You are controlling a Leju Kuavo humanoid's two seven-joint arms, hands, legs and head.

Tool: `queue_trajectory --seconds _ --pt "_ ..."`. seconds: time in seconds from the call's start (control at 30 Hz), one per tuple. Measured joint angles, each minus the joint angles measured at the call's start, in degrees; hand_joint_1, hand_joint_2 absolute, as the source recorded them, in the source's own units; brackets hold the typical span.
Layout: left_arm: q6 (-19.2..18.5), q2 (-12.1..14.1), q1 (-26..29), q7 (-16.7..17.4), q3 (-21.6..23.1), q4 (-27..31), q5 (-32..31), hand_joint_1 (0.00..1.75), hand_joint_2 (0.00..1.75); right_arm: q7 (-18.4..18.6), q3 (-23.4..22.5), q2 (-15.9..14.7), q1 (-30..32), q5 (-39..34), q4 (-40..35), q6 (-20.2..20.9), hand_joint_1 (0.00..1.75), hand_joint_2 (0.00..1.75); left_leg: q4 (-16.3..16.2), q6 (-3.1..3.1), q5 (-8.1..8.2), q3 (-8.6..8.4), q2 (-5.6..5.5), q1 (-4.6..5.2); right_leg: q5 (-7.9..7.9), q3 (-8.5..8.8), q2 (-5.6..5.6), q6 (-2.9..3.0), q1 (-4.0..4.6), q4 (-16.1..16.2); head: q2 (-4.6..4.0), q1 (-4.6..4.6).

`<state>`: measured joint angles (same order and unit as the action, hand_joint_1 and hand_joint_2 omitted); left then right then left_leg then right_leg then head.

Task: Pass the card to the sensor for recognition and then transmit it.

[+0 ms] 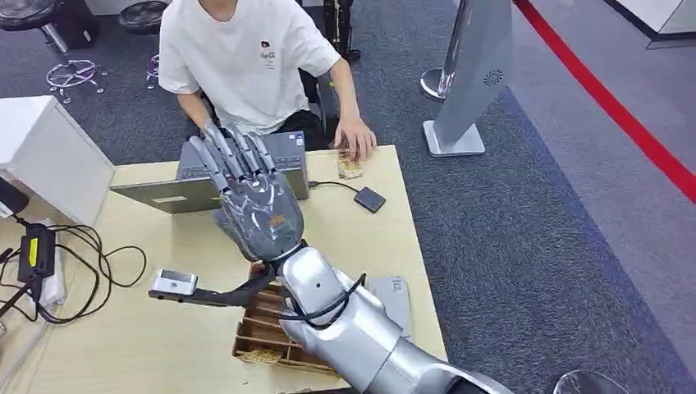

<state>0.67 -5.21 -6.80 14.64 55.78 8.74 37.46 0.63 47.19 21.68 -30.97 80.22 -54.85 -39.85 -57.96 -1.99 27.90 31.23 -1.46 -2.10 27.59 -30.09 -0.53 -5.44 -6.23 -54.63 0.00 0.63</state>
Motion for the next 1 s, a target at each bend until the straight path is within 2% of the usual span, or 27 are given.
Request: queue_trajectory --seconds 0.03,0.1,0.23,0.37,0.5,0.6,0.7,0.77,0.83,0.9,1.0 --pt "1.68 -0.59 -0.76 2.86 0.0 0.17 0.26 0.0 1.75 -0.04 0.04 -0.02 1.11 0.2 -1.62 0.0 0.0 1.75 0.02 0.04 -0.03 -0.01 0.06 0.16 -0.06 -0.13 -0.09 -0.09 -0.15 0.0 0.0 -0.07" --pt "2.31 -1.44 -1.64 6.06 0.0 0.48 0.02 0.0 1.75 0.22 -0.02 -0.57 2.01 0.96 -4.63 0.0 0.0 1.75 0.01 0.16 -0.1 0.17 0.12 0.36 -0.15 -0.22 -0.17 -0.23 -0.39 0.0 0.0 -0.02" --pt "1.85 -1.59 -2.05 6.01 0.0 0.5 -2.18 0.0 1.75 5.35 -3.08 -4.06 -1.12 2.82 -8.28 0.0 0.0 1.75 -0.11 0.52 -0.28 0.38 0.07 0.75 -0.33 -0.35 -0.15 -0.5 -0.81 0.04 0.0 -0.07" --pt "1.83 -1.79 -2.36 5.84 -0.02 0.81 -3.83 0.0 1.75 7.28 -8.62 -9.74 -6.35 3.12 -9.37 -0.02 0.0 1.75 -0.24 0.82 -0.45 0.53 0.01 1.07 -0.57 -0.41 -0.12 -0.85 -1.19 0.1 0.0 -0.09" --pt "2.37 -2.33 -2.24 5.71 -0.22 1.57 -6.6 0.0 1.75 5.25 -16.47 -17.85 -9.01 1.38 -9.55 0.24 0.0 1.75 -0.3 1.24 -0.59 0.67 -0.26 1.43 -0.73 -0.3 0.05 -1.18 -1.53 0.24 0.0 -0.05" --pt "2.55 -2.33 -2.03 5.69 -0.37 2.08 -7.89 0.0 1.75 2.16 -23.24 -22.78 -9.72 0.22 -9.22 0.17 0.0 1.75 -0.34 1.45 -0.7 0.89 -0.49 1.6 -0.85 -0.26 0.23 -1.36 -1.72 0.28 0.0 -0.09" --pt "2.52 -2.33 -1.96 5.69 -0.5 2.25 -8.5 0.0 1.75 3.6 -27.42 -26.07 -9.86 1.7 -8.54 0.07 0.0 1.75 -0.39 1.48 -0.72 0.99 -0.47 1.66 -0.91 -0.45 0.22 -1.46 -1.77 0.33 0.0 -0.04" --pt "2.35 -2.31 -1.77 5.71 -1.25 2.58 -9.62 0.0 1.75 5.8 -30.54 -28.9 -9.98 1.94 -6.52 0.04 0.0 1.75 -0.47 1.6 -0.79 1.08 -0.66 1.67 -0.94 -0.38 0.38 -1.53 -1.78 0.37 0.0 -0.07" --pt "2.18 -2.29 -1.59 5.69 -1.57 3.1 -11.27 0.0 1.75 4.81 -34.96 -32.71 -10.06 0.83 -4.16 -0.02 0.0 1.75 -0.58 1.66 -0.84 1.26 -1.02 1.71 -0.9 -0.43 0.76 -1.64 -1.82 0.43 0.0 0.0" --pt "1.98 -2.16 -1.17 5.71 -2.45 4.02 -12.92 0.0 1.75 4.13 -41.24 -37.39 -10.49 0.26 1.15 -0.02 0.0 1.75 -0.69 1.72 -0.86 1.5 -1.51 1.71 -0.87 -0.17 1.19 -1.74 -1.84 0.45 0.0 -0.07" --pt "1.83 -2.11 -0.95 5.71 -3.21 4.46 -13.75 0.0 1.75 2.34 -48.05 -41.93 -10.49 -0.74 5.78 -0.04 0.0 1.75 -0.75 1.93 -0.95 1.83 -1.58 1.88 -1.0 -0.17 1.32 -1.92 -2.0 0.46 0.0 0.0"
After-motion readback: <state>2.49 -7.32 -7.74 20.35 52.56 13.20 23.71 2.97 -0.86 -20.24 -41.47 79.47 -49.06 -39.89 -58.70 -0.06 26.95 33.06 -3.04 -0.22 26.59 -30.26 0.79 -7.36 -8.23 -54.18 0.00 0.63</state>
